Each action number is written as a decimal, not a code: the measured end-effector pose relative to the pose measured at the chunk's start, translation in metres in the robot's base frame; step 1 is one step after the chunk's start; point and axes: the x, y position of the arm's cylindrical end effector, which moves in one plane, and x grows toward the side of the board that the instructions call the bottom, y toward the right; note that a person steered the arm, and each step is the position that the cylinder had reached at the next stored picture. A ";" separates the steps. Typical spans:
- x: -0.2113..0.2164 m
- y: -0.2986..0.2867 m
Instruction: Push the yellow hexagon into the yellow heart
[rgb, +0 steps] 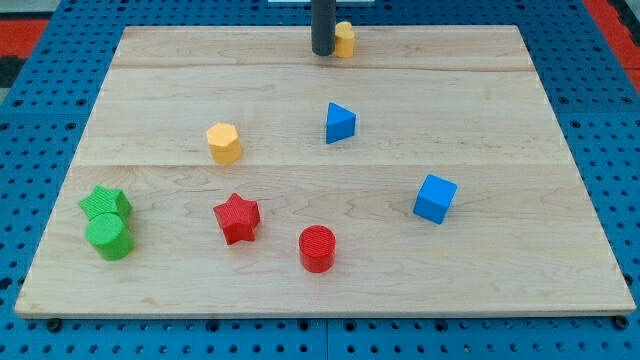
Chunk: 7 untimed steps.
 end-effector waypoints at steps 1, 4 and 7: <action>0.036 -0.010; 0.181 -0.025; 0.173 -0.150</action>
